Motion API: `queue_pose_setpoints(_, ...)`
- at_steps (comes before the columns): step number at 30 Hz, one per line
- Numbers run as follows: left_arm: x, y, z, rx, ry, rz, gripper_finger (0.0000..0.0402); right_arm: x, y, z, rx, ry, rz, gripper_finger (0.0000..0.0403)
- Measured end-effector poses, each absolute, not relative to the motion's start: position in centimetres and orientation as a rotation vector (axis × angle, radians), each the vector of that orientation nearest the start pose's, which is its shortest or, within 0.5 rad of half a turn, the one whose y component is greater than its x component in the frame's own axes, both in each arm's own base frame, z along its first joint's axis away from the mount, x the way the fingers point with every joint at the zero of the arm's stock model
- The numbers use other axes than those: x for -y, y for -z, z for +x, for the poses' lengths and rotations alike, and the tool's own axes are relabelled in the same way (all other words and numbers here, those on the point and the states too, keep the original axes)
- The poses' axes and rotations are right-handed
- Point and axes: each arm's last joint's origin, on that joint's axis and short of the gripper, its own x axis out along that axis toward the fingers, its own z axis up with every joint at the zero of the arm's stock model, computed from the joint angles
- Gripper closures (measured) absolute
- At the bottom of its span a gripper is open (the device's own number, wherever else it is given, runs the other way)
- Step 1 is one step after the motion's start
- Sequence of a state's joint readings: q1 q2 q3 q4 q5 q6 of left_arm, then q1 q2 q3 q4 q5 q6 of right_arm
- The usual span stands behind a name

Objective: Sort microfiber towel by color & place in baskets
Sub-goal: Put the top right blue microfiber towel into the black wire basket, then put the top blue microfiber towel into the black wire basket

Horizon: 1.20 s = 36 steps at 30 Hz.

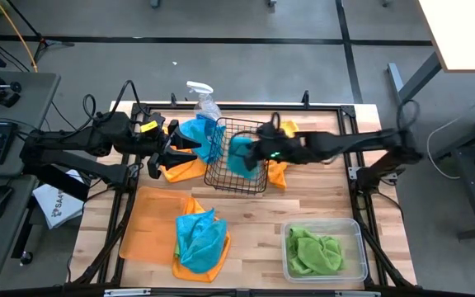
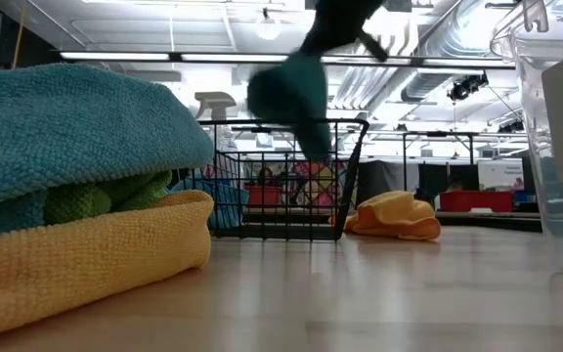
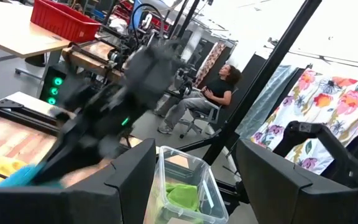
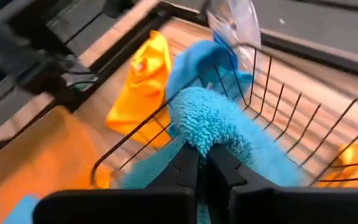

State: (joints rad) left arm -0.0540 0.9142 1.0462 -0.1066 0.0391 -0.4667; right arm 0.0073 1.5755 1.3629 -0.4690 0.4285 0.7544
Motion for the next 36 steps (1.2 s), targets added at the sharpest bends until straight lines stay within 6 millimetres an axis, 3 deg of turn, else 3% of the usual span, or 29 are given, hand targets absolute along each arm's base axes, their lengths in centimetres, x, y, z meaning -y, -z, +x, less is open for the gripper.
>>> queue_pose_setpoints(5,1.1,-40.7,19.0,0.002,0.097,-0.469,0.0188,2.2,-28.6,37.4,-0.491,0.587,0.673,0.0368)
queue_pose_setpoints(9,1.1,-40.6,19.0,-0.005,0.096,-0.468,0.0188,2.5,-28.0,37.9,-0.508,0.556,0.671,0.0298)
queue_pose_setpoints(15,1.1,-40.1,19.0,-0.058,0.079,-0.466,0.0188,2.8,-29.2,37.0,-0.5,0.544,0.635,0.0169)
queue_pose_setpoints(19,0.2,-39.2,19.3,-0.12,-0.058,-0.522,0.0188,2.7,-31.1,35.9,-0.461,0.505,0.607,0.0116)
queue_pose_setpoints(26,-5.4,-35.6,19.6,-0.617,-0.487,-0.562,0.0188,2.3,-35.2,32.8,-0.378,0.424,0.613,0.0096)
queue_pose_setpoints(30,-9.5,-31.7,19.9,-0.83,-0.651,-0.603,0.0188,2.0,-36.8,31.2,-0.343,0.406,0.626,0.0096)
queue_pose_setpoints(36,-13.8,-25.7,20.7,-0.97,-0.736,-0.669,0.0188,1.1,-37.3,30.1,-0.365,0.397,0.666,0.0096)
